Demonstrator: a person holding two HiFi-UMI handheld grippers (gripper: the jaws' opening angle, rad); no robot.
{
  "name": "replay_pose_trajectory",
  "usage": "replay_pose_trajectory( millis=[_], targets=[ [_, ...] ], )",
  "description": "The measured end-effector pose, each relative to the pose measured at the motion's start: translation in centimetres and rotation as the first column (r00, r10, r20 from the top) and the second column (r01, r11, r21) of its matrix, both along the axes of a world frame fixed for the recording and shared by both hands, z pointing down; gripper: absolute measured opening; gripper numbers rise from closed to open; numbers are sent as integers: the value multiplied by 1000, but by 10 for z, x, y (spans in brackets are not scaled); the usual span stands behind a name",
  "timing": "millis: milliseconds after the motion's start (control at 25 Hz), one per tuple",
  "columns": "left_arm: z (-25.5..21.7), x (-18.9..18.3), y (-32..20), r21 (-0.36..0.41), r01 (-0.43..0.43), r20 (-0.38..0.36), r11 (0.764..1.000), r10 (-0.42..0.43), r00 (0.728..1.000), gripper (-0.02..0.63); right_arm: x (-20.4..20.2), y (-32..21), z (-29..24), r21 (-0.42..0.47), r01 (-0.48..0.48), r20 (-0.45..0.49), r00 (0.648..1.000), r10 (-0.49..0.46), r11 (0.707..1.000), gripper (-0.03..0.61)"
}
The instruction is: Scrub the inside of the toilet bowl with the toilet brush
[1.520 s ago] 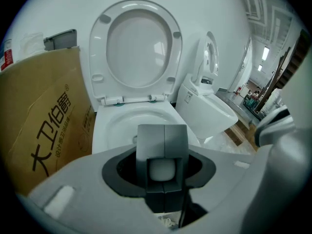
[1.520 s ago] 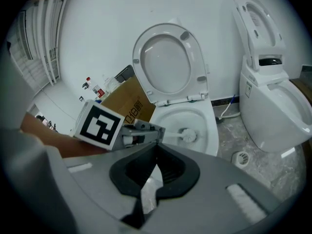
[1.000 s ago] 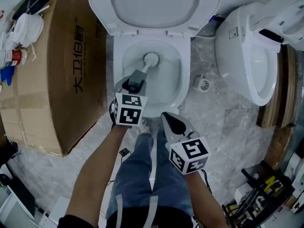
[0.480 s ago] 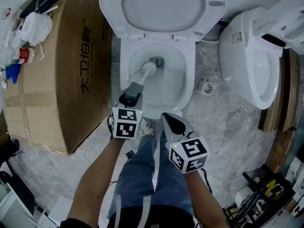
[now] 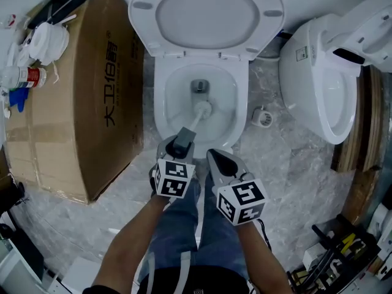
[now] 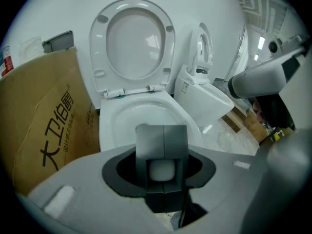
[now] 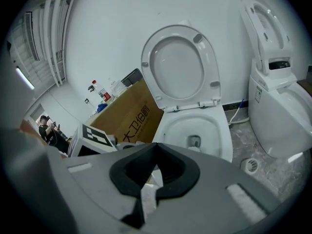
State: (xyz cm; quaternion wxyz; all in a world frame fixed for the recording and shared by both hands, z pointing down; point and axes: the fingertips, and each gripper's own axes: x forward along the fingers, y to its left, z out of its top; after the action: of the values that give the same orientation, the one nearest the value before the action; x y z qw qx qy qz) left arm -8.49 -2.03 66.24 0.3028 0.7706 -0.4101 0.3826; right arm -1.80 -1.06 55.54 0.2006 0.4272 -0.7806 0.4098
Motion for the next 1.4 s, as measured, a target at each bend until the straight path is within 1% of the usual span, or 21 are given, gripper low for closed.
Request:
replay_pose_trajectory(
  millis=[120,280,400,640,800,920,1080,1240,1400],
  targets=[
    [-1,6,-7,9,2,1,1000,-2,1000,173,7,0,2,-5,-9,-5,1000,9,1000,-2],
    [7,1,-15,-4,27,19,1000,-27,999,173,10,-1,4,7,-19,2,1000,19,1000,-2],
    [14,-1,-22,-7,30,30,1000,-30,999,175,9,1,9,-3,-26,12,1000,26,1000,-2],
    [33,3,-55,3,40,58,999,-40,997,175,13,4,14,-11,-15,6,1000,15,1000,-2],
    [40,5,-72,8,24,79,1000,-25,997,175,21,10,20,-23,-20,0,1000,20,1000,-2],
    [34,6,-64,2,17,74,1000,-17,997,175,25,14,21,-30,-24,-5,1000,24,999,-2],
    [21,3,-36,-23,16,61,1000,-15,998,175,26,12,12,-28,-25,1,1000,25,999,-2],
    [8,-1,-8,-53,34,46,998,-31,998,174,27,12,3,-23,-26,-8,1000,26,999,-2],
    [-3,-2,2,-56,47,21,997,-46,999,173,28,9,-6,-13,-37,-12,999,37,999,-2]
  ],
)
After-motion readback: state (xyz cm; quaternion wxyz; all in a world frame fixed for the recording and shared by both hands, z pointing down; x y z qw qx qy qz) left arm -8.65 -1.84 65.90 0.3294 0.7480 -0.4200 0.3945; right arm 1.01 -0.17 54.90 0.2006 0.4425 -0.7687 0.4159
